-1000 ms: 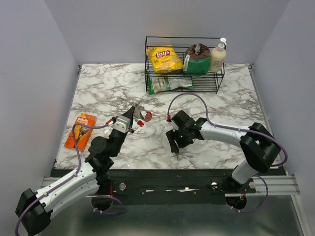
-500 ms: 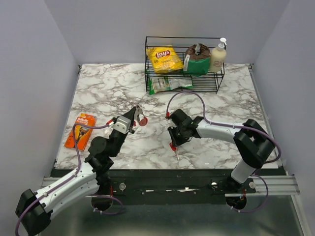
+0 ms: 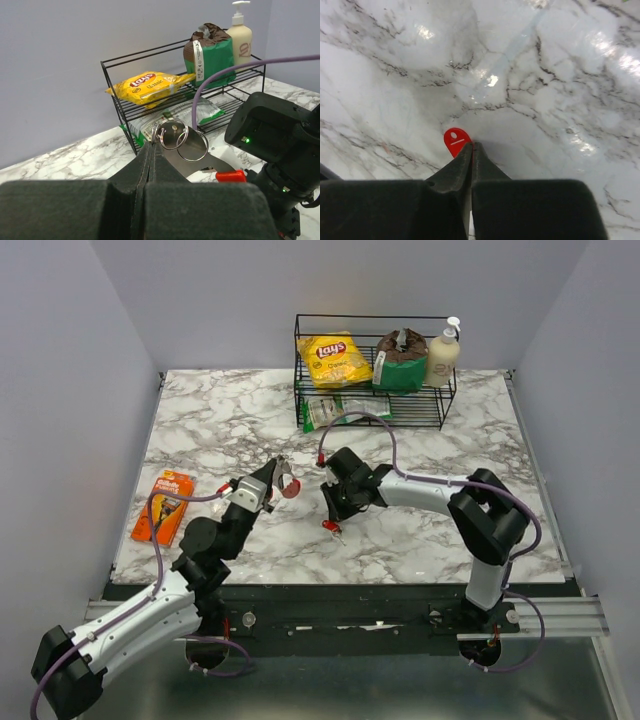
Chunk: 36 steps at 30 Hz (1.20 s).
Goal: Put the keys on the keyring
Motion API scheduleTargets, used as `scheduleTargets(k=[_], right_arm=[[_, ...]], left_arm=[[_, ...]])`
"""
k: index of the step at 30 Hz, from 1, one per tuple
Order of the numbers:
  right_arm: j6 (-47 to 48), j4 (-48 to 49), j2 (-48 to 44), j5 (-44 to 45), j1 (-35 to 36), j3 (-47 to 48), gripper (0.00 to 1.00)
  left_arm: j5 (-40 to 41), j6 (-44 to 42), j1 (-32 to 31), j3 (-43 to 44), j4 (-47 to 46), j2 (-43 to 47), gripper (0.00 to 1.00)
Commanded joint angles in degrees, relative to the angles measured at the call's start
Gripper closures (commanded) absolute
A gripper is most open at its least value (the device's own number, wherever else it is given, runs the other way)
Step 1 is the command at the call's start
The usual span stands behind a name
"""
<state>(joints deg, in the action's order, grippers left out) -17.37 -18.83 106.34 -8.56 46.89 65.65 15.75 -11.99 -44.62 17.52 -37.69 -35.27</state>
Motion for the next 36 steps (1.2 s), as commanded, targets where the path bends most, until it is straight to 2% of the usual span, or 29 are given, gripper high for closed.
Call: scheduleTargets(k=[1,3,9,12,20,21,24,35,36], right_arm=[[1.3,-1.2,-5.0,4.9,0.2,0.0,0.61],[0.8,-1.3,-8.1,5.0,0.2,-0.9,0.49],[0.0,-1.4,-12.8,4.8,0.2,-3.7,0.36],[2.5,-0.4,-11.9,2.1,0.0,-4.9,0.36],[7.6,3.4,-11.0,-2.1,0.1,-9.5,0.41],[7.9,3.5,-10.7,-2.3,0.0,-9.7,0.48],[8.6,4.4,-10.3,-3.4,0.0,-9.9,0.55],[9.5,5.7,-7.0,-4.5,0.0,-9.6,0.58],[9.4,5.8,-6.9,-4.5,0.1,-9.7,0.62]], left_arm=[[-0.5,-0.3,0.3,2.3,-0.3,2.2,1.0],[-0.7,-0.4,0.3,2.3,0.1,2.5,1.0],[-1.0,-0.4,0.3,2.0,0.6,3.0,1.0],[-1.0,-0.3,0.3,1.9,0.6,3.0,1.0],[-1.1,0.0,0.3,1.8,1.1,3.4,1.0],[-1.1,0.0,0.3,1.9,1.1,3.2,1.0],[-1.2,0.1,0.3,2.2,1.1,2.6,1.0],[-1.0,0.1,0.3,2.4,0.7,1.8,1.0],[-1.1,0.2,0.3,2.5,0.6,1.6,1.0]])
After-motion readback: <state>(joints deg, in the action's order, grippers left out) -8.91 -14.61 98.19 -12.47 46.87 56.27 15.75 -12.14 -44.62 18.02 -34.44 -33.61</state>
